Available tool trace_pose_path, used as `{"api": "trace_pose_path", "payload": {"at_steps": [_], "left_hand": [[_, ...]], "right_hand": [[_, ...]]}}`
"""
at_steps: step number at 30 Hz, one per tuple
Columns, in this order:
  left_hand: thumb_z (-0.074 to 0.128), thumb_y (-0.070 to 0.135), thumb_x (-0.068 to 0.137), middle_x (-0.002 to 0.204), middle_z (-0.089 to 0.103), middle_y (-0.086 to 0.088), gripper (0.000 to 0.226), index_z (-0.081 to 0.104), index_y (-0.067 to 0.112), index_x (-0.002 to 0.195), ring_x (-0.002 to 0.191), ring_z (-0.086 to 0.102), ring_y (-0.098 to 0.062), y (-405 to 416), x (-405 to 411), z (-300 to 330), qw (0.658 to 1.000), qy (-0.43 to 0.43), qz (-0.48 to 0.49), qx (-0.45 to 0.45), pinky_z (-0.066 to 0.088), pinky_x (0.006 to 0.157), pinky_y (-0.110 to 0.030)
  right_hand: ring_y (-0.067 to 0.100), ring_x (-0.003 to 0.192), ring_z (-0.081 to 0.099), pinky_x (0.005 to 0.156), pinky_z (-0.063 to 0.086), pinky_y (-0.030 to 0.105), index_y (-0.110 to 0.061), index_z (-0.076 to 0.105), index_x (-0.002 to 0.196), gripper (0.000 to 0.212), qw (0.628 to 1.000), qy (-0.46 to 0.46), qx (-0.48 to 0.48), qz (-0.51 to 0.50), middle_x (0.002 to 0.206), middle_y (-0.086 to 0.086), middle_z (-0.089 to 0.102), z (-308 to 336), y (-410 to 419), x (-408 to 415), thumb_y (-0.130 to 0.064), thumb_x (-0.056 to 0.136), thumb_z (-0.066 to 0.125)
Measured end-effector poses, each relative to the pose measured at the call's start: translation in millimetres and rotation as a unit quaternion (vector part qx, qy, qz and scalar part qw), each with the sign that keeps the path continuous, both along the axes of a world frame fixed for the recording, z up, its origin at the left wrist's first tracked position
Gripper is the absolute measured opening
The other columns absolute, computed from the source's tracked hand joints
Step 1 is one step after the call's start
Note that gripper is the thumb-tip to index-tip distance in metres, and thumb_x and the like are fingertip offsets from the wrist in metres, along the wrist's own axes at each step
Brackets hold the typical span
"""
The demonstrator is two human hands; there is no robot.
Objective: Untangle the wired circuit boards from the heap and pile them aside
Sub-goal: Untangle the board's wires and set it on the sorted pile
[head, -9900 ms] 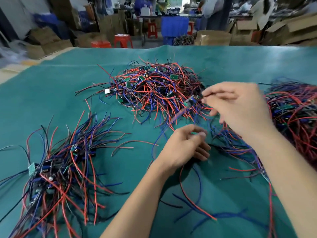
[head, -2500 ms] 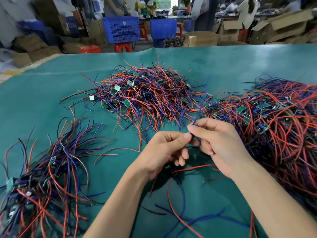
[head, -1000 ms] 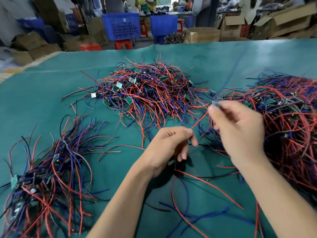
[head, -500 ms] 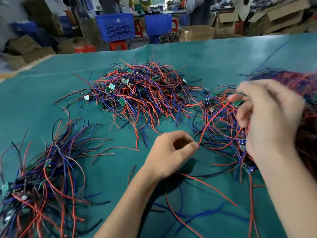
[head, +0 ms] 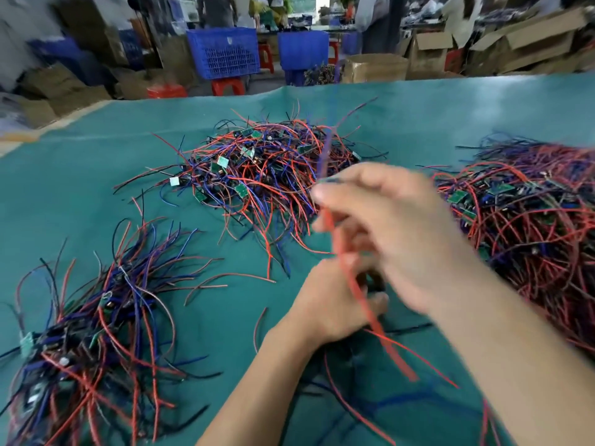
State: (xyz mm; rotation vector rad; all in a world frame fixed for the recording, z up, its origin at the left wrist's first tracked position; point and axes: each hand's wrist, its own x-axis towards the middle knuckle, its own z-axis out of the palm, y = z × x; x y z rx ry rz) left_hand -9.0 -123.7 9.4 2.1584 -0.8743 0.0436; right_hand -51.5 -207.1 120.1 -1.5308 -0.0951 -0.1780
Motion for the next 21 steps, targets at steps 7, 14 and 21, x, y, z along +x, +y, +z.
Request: {"api": "trace_pose_path", "payload": {"at_steps": [7,14,21], "left_hand": [[0.064,0.030,0.084,0.064,0.057,0.004,0.009,0.062,0.022,0.087,0.069,0.056,-0.022,-5.0,0.2,-4.1,0.998,-0.057,0.018,0.031,0.048,0.067,-0.035],[0.052,0.038,0.087,0.073,0.066,-0.003,0.015,0.055,0.025,0.094,0.077,0.060,-0.036,-2.8,-1.7,-7.6,0.986,-0.096,0.114,0.070,0.049,0.066,-0.040],[0.051,0.035,0.088,0.079,0.068,-0.013,0.016,0.059,0.022,0.094,0.079,0.060,-0.042,6.8,6.7,-3.5,0.973,-0.079,0.209,0.059,0.048,0.065,-0.042]], "right_hand": [[0.018,0.044,0.062,0.033,0.041,0.019,-0.017,0.065,0.073,0.035,0.903,0.094,-0.340,-0.246,0.066,0.016,0.069,23.0,-177.8,-10.9,-0.046,0.066,0.083],[0.028,0.081,0.074,0.065,0.060,0.029,-0.050,0.070,0.085,0.027,0.837,0.078,-0.479,-0.252,0.073,-0.009,0.072,-7.1,-193.9,-17.8,-0.066,0.063,0.064],[0.002,0.051,0.064,0.055,0.047,0.016,-0.027,0.070,0.086,0.012,0.830,0.116,-0.533,0.118,0.061,-0.012,0.072,-33.4,-54.3,0.5,-0.031,0.076,0.075]]}}
